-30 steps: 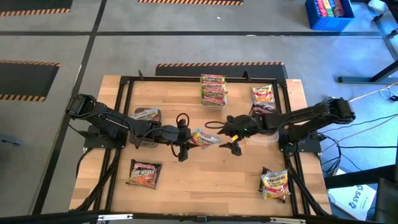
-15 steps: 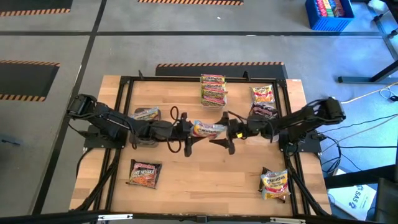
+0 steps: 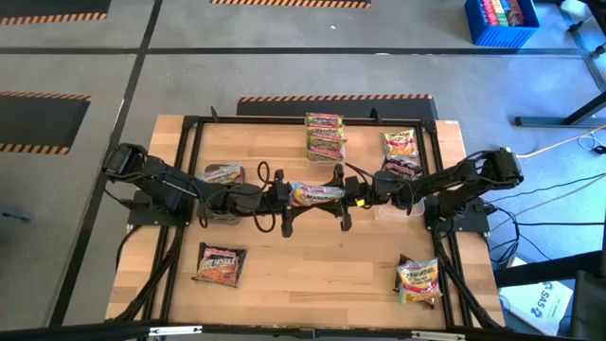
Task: Sort Maruchan noodles
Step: Put the top left blue noodle pack into the black bin
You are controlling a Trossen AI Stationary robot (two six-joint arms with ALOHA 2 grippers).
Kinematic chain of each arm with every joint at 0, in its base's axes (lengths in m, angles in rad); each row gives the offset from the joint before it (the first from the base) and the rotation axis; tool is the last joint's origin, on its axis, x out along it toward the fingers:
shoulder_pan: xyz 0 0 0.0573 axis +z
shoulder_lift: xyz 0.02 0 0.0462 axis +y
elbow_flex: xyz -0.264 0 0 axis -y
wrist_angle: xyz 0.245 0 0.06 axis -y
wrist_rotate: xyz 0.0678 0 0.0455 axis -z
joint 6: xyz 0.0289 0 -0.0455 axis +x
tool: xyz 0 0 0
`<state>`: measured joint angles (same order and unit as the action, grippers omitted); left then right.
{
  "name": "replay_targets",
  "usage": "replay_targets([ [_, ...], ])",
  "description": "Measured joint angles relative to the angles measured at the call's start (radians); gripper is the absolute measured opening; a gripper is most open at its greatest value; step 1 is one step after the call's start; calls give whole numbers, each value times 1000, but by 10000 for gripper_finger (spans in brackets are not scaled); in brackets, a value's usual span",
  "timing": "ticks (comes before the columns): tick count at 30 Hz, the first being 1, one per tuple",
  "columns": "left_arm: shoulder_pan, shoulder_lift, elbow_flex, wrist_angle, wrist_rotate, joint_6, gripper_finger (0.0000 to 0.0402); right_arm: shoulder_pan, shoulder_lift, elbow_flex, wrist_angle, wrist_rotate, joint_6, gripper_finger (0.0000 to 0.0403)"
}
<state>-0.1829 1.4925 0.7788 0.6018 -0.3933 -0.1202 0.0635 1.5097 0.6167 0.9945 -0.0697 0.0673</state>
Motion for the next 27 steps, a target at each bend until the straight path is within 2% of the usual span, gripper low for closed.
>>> replay_targets([
  [3, 0, 0, 0, -4, 4, -3, 175, 1, 0, 0, -4, 5, -20, 121],
  [6, -8, -20, 0, -50, 25, -31, 198, 3, 0, 0, -5, -11, -46, 100],
  [9, -20, -95, 7, -184, 40, -97, 221, 2, -1, 0, -11, -10, -50, 102],
  [11, -28, -168, 3, -344, 61, -141, 231, 2, -2, 0, -35, -10, -50, 114],
  [15, -33, -323, 3, -545, 123, -207, 237, 2, -2, 0, -137, -9, -50, 120],
  [18, -25, -411, 5, -555, 217, -164, 235, 2, 26, 0, -191, 11, -50, 107],
  [21, -7, -442, 7, -526, 227, -104, 234, 2, 78, 5, -196, 15, -47, 102],
  [24, 24, -437, 32, -534, 219, -60, 234, 2, 130, 45, -210, 7, -22, 109],
  [27, 59, -387, 76, -572, 281, -55, 234, 2, 170, 90, -250, 1, -20, 114],
])
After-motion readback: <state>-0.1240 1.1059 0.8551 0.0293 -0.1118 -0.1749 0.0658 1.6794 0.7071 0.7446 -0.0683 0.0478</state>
